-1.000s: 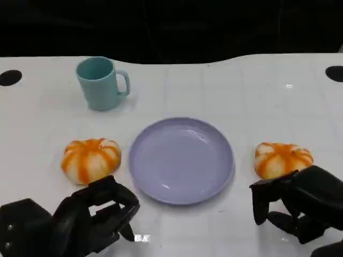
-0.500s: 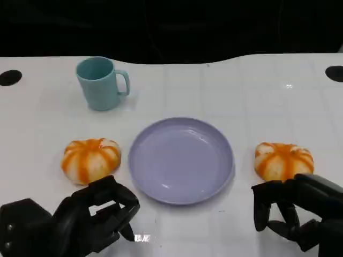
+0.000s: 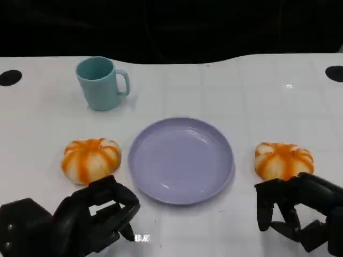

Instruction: Grasp the bread from the table and place it into the plate.

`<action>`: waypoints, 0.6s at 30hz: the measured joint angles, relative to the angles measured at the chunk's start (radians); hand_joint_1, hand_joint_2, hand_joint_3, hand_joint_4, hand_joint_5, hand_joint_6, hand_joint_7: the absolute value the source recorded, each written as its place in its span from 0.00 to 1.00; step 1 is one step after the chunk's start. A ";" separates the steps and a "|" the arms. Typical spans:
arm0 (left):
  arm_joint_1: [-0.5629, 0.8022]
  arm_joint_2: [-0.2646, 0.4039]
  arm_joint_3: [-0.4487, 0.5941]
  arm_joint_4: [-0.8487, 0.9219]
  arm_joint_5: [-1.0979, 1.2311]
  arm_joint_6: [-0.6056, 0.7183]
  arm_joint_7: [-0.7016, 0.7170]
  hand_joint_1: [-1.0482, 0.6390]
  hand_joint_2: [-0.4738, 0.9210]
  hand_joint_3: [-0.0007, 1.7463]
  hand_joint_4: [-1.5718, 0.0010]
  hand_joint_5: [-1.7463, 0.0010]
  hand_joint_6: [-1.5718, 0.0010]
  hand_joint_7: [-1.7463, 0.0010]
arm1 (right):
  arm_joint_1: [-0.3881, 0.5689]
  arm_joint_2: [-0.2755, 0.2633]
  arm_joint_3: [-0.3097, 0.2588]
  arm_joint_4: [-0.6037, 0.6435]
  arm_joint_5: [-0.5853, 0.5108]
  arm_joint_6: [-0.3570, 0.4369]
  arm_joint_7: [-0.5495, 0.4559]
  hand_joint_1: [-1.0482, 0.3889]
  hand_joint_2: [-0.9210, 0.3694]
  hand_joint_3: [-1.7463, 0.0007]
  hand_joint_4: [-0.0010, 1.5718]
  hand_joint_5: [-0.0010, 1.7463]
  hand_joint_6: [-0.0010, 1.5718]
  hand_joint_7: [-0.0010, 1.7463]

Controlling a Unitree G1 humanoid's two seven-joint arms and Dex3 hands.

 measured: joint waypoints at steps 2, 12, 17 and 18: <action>0.000 0.000 0.000 0.000 0.000 0.000 0.000 0.31 1.00 0.15 0.54 0.00 0.54 0.21 | 0.000 0.001 -0.002 0.000 0.004 0.007 0.006 0.65 0.34 0.30 0.48 1.00 0.42 0.87; 0.000 0.000 0.000 0.001 0.000 0.000 0.000 0.31 1.00 0.15 0.54 0.00 0.53 0.22 | 0.002 0.036 -0.060 -0.010 0.045 -0.046 -0.033 0.50 0.10 0.79 0.39 0.68 0.49 0.29; 0.000 0.000 -0.002 0.001 0.000 0.003 0.000 0.31 1.00 0.16 0.54 0.00 0.54 0.21 | 0.005 0.035 -0.096 -0.064 -0.048 -0.071 -0.118 0.48 0.03 0.95 0.35 0.52 0.48 0.12; 0.000 0.000 -0.002 0.000 0.000 0.003 0.000 0.31 1.00 0.16 0.54 0.00 0.54 0.21 | 0.007 0.033 -0.103 -0.073 -0.077 -0.083 -0.138 0.49 0.04 0.97 0.31 0.48 0.47 0.09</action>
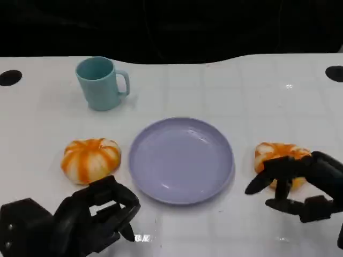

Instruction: Grasp the bread from the table and place it into the plate.

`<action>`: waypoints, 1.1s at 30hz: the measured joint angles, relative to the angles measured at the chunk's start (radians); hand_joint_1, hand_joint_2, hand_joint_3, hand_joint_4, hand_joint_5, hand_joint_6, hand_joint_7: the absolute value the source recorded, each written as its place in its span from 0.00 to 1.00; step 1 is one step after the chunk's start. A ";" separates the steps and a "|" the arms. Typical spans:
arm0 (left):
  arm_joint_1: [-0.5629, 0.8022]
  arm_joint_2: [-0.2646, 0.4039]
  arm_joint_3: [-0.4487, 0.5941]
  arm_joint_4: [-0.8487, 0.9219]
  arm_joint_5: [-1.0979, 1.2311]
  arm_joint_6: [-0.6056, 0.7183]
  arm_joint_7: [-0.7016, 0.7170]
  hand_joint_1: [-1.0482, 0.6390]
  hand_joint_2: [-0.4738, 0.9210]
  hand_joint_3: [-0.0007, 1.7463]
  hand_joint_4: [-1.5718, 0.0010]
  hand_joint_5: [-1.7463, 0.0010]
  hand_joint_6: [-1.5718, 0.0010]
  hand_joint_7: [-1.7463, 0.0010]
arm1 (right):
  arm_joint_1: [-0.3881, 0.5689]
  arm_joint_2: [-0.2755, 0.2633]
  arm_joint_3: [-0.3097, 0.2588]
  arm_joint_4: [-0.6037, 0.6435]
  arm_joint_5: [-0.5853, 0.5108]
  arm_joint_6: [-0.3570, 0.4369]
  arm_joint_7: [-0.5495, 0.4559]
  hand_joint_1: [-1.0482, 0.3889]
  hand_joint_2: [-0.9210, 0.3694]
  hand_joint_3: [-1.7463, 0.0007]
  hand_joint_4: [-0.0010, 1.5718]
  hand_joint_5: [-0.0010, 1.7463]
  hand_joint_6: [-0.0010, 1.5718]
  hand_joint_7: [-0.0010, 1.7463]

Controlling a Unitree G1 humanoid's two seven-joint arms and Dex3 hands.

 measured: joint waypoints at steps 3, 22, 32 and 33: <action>0.000 0.000 0.000 0.000 0.000 0.000 0.000 0.31 1.00 0.16 0.54 0.00 0.54 0.21 | 0.000 -0.013 -0.023 -0.014 -0.072 -0.038 -0.057 0.51 0.04 0.99 0.29 0.36 0.45 0.04; -0.002 -0.004 -0.008 0.001 0.006 0.000 0.008 0.30 1.00 0.16 0.54 0.00 0.54 0.21 | -0.024 -0.113 -0.040 -0.076 -0.410 0.011 -0.155 0.48 0.06 0.99 0.07 0.15 0.22 0.00; -0.006 -0.005 -0.010 0.002 0.007 0.000 0.011 0.31 1.00 0.16 0.55 0.00 0.54 0.21 | -0.151 -0.116 0.091 0.115 -0.558 0.050 -0.177 0.42 0.06 1.00 0.07 0.13 0.19 0.00; -0.006 -0.005 -0.010 0.002 0.007 0.000 0.011 0.31 1.00 0.16 0.55 0.00 0.54 0.21 | -0.166 -0.115 0.105 0.135 -0.569 0.055 -0.181 0.42 0.06 1.00 0.07 0.13 0.18 0.00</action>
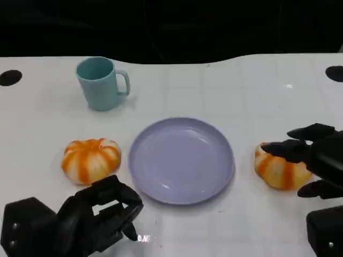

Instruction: Grasp the bread from the table and place it into the plate.

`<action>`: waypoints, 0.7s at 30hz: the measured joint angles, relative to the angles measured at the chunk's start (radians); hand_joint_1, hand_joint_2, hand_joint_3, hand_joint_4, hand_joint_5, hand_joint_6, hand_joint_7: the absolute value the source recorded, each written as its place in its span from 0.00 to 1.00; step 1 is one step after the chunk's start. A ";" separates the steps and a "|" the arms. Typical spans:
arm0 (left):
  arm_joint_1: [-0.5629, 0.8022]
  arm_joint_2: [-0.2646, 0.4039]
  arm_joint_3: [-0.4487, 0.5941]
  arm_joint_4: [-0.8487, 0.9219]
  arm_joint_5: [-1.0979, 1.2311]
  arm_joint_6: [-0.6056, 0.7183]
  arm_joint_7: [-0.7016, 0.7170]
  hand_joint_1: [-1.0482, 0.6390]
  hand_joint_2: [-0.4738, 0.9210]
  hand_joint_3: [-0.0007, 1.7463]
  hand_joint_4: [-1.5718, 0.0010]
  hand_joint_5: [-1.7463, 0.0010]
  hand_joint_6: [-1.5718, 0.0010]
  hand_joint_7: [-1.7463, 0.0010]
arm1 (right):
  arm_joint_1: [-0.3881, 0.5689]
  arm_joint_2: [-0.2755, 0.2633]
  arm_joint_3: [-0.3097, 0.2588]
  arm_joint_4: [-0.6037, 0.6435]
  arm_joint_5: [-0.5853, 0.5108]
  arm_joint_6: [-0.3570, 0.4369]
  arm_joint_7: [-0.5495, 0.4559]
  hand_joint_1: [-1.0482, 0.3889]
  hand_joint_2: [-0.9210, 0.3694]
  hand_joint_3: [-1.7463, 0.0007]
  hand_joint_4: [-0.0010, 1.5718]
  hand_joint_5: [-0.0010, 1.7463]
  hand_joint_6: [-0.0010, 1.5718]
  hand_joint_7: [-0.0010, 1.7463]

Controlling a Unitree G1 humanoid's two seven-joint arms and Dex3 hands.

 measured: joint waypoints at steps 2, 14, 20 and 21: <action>-0.001 0.000 0.000 0.000 0.000 0.000 0.000 0.31 1.00 0.16 0.55 0.00 0.54 0.21 | -0.028 0.002 0.023 0.040 -0.012 0.005 -0.006 0.41 0.06 1.00 0.07 0.12 0.18 0.00; -0.001 -0.001 0.000 0.000 0.000 0.001 0.005 0.31 1.00 0.16 0.55 0.00 0.54 0.20 | -0.182 0.070 0.148 0.298 -0.020 0.026 -0.041 0.39 0.05 1.00 0.10 0.10 0.19 0.01; 0.000 -0.001 -0.003 -0.002 0.002 0.002 0.010 0.31 1.00 0.16 0.54 0.00 0.54 0.20 | -0.258 0.110 0.200 0.400 -0.020 0.063 -0.013 0.42 0.04 0.99 0.15 0.09 0.23 0.01; 0.000 -0.001 -0.004 -0.002 0.003 0.001 0.010 0.31 1.00 0.16 0.54 0.00 0.54 0.20 | -0.270 0.117 0.206 0.415 -0.020 0.072 -0.006 0.43 0.04 1.00 0.16 0.09 0.24 0.02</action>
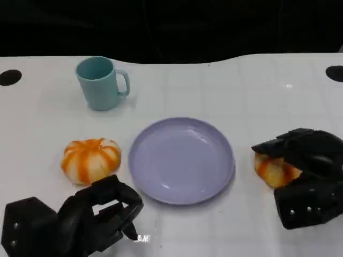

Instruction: Grasp the bread from the table and place it into the plate.

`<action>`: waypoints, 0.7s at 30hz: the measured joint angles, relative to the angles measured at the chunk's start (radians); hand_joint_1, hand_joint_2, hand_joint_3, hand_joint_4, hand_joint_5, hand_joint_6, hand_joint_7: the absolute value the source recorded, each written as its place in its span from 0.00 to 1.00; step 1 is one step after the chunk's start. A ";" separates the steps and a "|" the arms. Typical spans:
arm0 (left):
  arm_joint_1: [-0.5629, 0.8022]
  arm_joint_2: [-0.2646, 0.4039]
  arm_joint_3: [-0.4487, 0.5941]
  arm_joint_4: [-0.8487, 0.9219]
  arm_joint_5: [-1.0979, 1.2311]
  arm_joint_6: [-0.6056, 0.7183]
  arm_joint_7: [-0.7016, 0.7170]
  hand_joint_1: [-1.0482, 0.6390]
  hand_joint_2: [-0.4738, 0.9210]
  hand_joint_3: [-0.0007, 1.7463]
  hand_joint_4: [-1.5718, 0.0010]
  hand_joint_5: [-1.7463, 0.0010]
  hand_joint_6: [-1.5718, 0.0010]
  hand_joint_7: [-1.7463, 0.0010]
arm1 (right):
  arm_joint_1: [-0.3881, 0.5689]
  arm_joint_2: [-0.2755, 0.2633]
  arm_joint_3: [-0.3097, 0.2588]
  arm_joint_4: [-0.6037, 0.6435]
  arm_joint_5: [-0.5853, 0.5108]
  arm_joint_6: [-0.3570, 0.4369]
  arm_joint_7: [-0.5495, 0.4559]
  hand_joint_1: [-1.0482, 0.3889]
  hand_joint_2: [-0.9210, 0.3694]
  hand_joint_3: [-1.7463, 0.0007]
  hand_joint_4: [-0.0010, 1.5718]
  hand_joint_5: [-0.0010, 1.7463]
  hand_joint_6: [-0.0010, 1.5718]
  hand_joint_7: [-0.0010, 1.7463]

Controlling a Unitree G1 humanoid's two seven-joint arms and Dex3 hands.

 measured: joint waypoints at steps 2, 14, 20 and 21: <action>0.000 0.000 -0.001 0.000 0.000 0.000 0.000 0.30 1.00 0.16 0.54 0.00 0.54 0.20 | -0.020 0.010 0.014 0.024 0.002 0.014 0.013 0.45 0.03 1.00 0.20 0.09 0.27 0.02; 0.010 0.000 -0.005 -0.018 -0.002 0.000 0.000 0.31 1.00 0.17 0.54 0.00 0.54 0.20 | -0.154 0.067 0.071 0.190 0.013 0.094 0.042 0.58 0.00 0.97 0.51 0.53 0.62 0.10; 0.013 -0.001 -0.007 -0.026 -0.002 0.000 0.000 0.31 1.00 0.17 0.54 0.00 0.54 0.20 | -0.200 0.092 0.059 0.342 0.050 0.064 -0.111 0.69 0.00 0.98 0.51 0.94 0.69 0.39; 0.014 -0.001 -0.008 -0.027 -0.002 0.000 0.000 0.31 1.00 0.17 0.54 0.00 0.54 0.20 | -0.205 0.094 0.059 0.372 0.054 0.047 -0.144 0.69 0.00 0.97 0.51 0.97 0.62 0.56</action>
